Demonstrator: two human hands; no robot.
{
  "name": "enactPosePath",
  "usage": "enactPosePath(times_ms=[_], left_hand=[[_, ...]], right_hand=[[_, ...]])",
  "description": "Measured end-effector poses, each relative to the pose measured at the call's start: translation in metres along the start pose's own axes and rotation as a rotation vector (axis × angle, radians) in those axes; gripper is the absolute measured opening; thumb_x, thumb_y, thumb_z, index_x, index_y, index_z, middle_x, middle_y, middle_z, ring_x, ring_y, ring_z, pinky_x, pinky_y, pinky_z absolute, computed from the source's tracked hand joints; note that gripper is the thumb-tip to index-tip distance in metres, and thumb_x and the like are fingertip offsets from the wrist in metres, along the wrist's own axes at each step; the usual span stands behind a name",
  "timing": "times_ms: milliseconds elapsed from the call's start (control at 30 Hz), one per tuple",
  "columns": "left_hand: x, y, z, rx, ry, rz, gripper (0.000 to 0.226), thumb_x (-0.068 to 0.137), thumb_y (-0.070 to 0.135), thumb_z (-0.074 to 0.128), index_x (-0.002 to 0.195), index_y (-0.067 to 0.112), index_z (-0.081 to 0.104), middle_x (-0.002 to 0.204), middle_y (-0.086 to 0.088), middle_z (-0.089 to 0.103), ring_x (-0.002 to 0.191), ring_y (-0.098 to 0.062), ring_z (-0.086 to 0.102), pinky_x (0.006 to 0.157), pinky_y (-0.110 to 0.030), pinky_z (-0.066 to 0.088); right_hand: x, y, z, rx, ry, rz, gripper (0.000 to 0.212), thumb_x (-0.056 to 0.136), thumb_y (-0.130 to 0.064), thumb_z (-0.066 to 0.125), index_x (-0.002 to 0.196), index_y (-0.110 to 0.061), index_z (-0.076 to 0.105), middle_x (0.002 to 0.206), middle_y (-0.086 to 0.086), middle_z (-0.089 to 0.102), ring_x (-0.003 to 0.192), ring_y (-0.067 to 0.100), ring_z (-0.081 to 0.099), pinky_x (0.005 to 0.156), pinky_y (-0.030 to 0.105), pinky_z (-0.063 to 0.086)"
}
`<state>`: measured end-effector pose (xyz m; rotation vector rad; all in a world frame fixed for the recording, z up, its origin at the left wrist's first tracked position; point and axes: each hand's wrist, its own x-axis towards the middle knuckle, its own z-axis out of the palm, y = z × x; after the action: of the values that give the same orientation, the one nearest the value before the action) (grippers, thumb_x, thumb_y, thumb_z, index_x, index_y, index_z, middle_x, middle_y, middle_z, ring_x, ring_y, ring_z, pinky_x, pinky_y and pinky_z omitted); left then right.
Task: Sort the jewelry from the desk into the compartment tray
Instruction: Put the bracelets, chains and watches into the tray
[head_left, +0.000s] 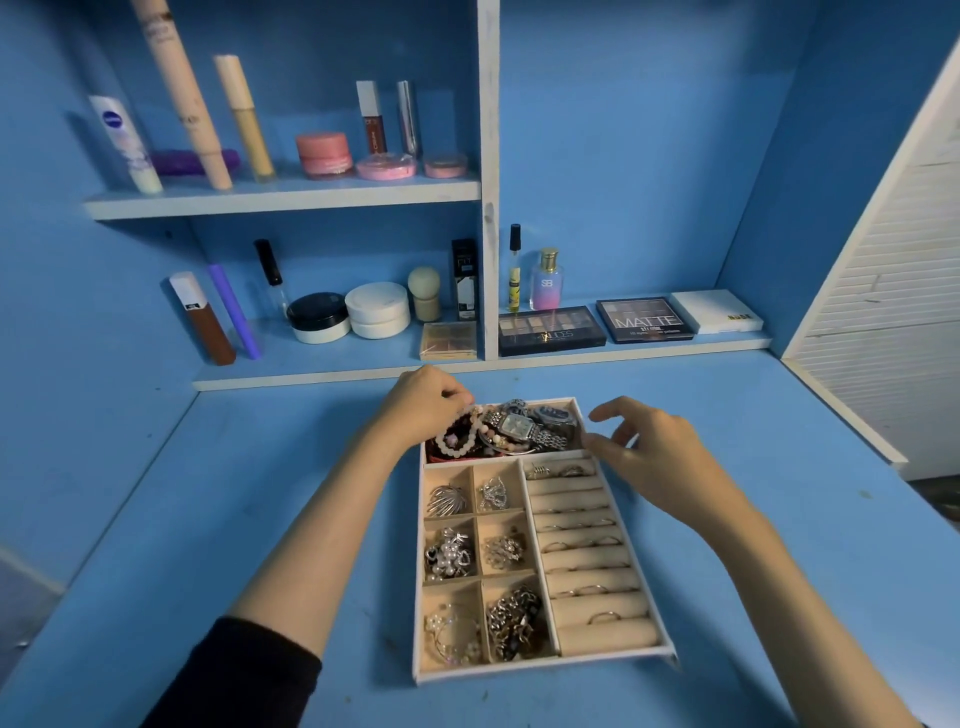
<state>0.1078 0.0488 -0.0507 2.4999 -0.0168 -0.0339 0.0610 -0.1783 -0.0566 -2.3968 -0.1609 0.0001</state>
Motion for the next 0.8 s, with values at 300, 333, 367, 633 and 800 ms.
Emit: enactPosePath(times_ms=[300, 333, 367, 633, 800], left_hand=[[0.005, -0.009, -0.014, 0.034, -0.129, 0.036, 0.013, 0.082, 0.021, 0.067, 0.09, 0.014, 0.074, 0.093, -0.002, 0.073, 0.085, -0.01, 0.063, 0.084, -0.03, 0.051], [0.005, -0.008, -0.014, 0.053, -0.113, 0.039, 0.012, 0.082, 0.02, 0.067, 0.089, 0.014, 0.075, 0.093, -0.002, 0.073, 0.083, -0.009, 0.062, 0.081, -0.028, 0.051], [0.006, -0.007, -0.012, 0.068, -0.092, 0.032, 0.012, 0.082, 0.02, 0.066, 0.088, 0.014, 0.075, 0.092, -0.001, 0.073, 0.083, -0.01, 0.062, 0.08, -0.029, 0.051], [-0.007, -0.026, -0.014, 0.192, 0.059, -0.147, 0.015, 0.075, 0.021, 0.062, 0.061, 0.026, 0.064, 0.066, -0.002, 0.06, 0.066, -0.02, 0.051, 0.067, -0.03, 0.049], [-0.044, -0.042, -0.018, 0.172, 0.214, -0.24, 0.029, 0.071, 0.013, 0.06, 0.05, 0.014, 0.041, 0.053, -0.009, 0.032, 0.055, -0.02, 0.03, 0.05, -0.026, 0.026]], right_hand=[[-0.013, 0.012, -0.007, 0.185, -0.082, 0.077, 0.019, 0.087, -0.039, 0.058, 0.092, -0.022, 0.065, 0.068, 0.009, 0.064, 0.052, 0.015, 0.053, 0.056, 0.029, 0.043], [-0.014, 0.013, -0.008, 0.196, -0.083, 0.085, 0.018, 0.087, -0.038, 0.058, 0.09, -0.022, 0.065, 0.067, 0.009, 0.064, 0.051, 0.014, 0.052, 0.055, 0.028, 0.043], [-0.014, 0.014, -0.008, 0.208, -0.077, 0.095, 0.019, 0.088, -0.038, 0.057, 0.089, -0.022, 0.066, 0.069, 0.009, 0.065, 0.051, 0.015, 0.053, 0.056, 0.029, 0.044], [-0.023, 0.029, -0.019, 0.26, 0.029, 0.198, 0.026, 0.088, -0.048, 0.052, 0.084, -0.025, 0.064, 0.081, 0.003, 0.067, 0.063, 0.017, 0.059, 0.066, 0.031, 0.045], [-0.028, 0.029, -0.015, 0.224, 0.161, 0.207, 0.025, 0.089, -0.044, 0.053, 0.103, -0.025, 0.061, 0.096, 0.003, 0.064, 0.077, 0.015, 0.055, 0.065, 0.028, 0.041]])
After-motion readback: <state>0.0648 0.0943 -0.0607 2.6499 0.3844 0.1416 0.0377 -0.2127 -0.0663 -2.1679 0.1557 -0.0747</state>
